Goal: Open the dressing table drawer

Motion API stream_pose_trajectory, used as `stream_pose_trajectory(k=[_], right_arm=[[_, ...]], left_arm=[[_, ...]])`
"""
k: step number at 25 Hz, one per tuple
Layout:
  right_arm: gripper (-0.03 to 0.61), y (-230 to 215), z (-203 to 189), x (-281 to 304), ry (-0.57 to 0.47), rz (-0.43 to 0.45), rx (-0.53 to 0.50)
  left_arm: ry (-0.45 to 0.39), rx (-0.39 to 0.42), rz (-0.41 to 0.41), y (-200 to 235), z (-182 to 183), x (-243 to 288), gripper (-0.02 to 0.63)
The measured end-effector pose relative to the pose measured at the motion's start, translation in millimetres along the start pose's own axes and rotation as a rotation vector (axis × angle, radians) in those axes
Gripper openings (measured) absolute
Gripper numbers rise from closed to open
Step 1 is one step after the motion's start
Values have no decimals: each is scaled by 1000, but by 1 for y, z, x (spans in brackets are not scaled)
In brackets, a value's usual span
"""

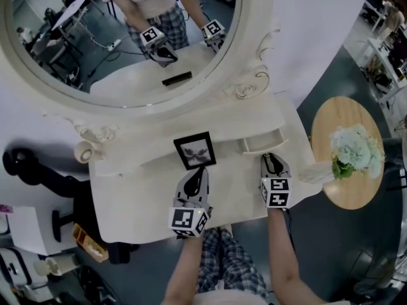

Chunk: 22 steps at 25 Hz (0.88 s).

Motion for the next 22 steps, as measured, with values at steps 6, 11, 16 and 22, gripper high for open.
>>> stream_pose_trajectory(k=[6,11,16,22], right_arm=[[270,-1,-1,-3,-57,29,92],[354,0,0,-7,-98,35,112],[353,3,18,-21,-156,48,128],[265,13,56,-51,-234,93,90]], left_arm=[[8,3,3,1,2,0,28],[4,9,1,4,3,0,28],[-5,17,12,10,11,-5,28],[-41,55,24,22,45,-21,28]])
Point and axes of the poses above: the fingertips, and each gripper's own axes: x forward along the fingers, y to its left, z out of its top, the point moved 10 cm from there along -x, backward along the fingers, and after that the axes turned 14 degrees about -y, right-handed, at the moved point
